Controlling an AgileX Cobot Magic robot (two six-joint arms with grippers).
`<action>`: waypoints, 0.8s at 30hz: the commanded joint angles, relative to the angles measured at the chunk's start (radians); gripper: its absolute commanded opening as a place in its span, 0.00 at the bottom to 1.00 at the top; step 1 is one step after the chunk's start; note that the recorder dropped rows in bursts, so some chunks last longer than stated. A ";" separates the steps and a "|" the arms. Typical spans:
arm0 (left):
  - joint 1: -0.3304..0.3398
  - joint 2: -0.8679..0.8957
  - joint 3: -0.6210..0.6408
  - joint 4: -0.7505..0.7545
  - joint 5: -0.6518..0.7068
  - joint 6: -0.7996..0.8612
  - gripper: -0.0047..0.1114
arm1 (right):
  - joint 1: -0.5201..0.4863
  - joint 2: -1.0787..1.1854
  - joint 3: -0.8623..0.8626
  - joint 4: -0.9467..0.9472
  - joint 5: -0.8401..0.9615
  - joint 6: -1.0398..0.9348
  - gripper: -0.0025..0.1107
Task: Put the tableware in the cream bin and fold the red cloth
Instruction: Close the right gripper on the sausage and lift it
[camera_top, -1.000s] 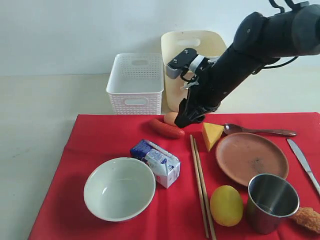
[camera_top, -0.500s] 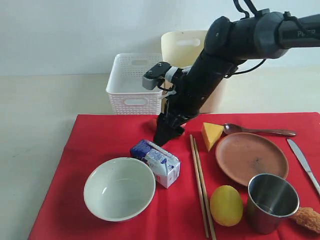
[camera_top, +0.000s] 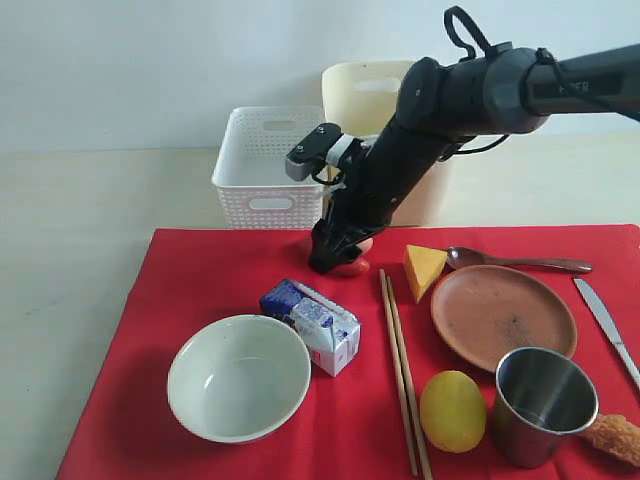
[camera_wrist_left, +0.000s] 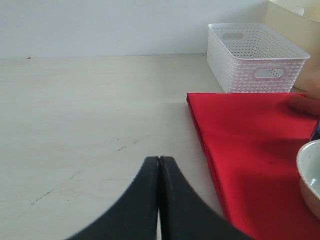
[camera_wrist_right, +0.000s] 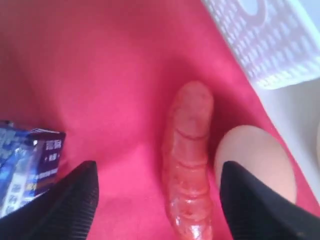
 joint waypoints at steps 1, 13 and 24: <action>0.004 -0.004 0.003 -0.006 -0.006 -0.005 0.04 | 0.001 0.051 -0.067 -0.037 -0.003 0.040 0.60; 0.004 -0.004 0.003 -0.006 -0.006 -0.005 0.04 | 0.001 0.122 -0.099 -0.044 0.000 0.040 0.14; 0.004 -0.004 0.003 -0.006 -0.006 -0.005 0.04 | 0.001 -0.109 -0.099 0.108 0.097 0.066 0.02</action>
